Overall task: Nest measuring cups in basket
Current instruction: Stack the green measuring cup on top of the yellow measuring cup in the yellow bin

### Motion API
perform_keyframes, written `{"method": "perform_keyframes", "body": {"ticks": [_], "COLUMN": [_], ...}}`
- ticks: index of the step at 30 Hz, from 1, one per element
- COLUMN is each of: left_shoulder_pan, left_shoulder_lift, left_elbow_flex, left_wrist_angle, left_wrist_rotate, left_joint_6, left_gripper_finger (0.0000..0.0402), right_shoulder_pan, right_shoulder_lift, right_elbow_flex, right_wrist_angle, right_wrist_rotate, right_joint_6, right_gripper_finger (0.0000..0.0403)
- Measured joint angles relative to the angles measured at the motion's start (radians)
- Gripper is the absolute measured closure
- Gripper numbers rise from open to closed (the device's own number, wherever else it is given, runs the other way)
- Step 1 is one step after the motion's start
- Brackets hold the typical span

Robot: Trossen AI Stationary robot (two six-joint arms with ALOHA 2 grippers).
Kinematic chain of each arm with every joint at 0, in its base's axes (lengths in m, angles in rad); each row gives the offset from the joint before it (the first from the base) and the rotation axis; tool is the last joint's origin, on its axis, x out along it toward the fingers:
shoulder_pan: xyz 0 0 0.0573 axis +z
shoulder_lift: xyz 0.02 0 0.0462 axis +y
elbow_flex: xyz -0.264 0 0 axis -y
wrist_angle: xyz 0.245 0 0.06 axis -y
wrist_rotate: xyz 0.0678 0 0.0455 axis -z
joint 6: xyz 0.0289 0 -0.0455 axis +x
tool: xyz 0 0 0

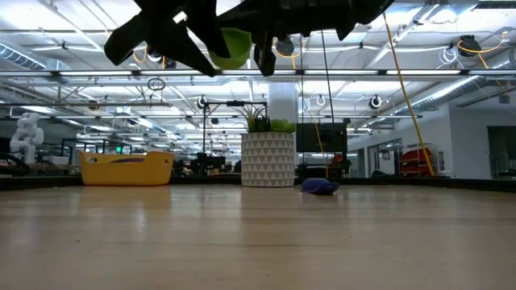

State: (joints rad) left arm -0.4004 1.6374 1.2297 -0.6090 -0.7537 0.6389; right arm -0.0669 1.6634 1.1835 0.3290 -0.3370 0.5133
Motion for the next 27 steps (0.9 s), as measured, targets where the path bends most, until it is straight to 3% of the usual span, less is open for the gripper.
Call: {"method": "perform_keyframes", "body": {"ticks": [7,11,21,27], "left_shoulder_pan": [0.0,-0.001,-0.001,0.0], "left_shoulder_lift": [0.0,0.0,0.0,0.0], "left_elbow_flex": [0.0,0.0,-0.001,-0.001], "left_wrist_angle": [0.001,0.002,0.011,0.011], "left_wrist_rotate": [-0.091,-0.094,-0.1,-0.101], "left_joint_6": [0.078,0.147,0.143,0.079], "left_gripper_finger": [0.0334,0.0384,0.0391,0.0392], "right_shoulder_pan": [0.0,0.0,-0.001,0.0], "right_shoulder_lift": [0.0,0.0,0.0,0.0], "right_elbow_flex": [0.0,0.0,0.0,0.0], "right_wrist_angle": [0.003,0.003,0.0,-0.001], "right_wrist_rotate": [0.001,0.002,-0.003,-0.004], "right_joint_6": [0.021,0.029,0.024,0.023], "right_gripper_finger": [0.0401,0.0401,0.0399,0.0368]}}
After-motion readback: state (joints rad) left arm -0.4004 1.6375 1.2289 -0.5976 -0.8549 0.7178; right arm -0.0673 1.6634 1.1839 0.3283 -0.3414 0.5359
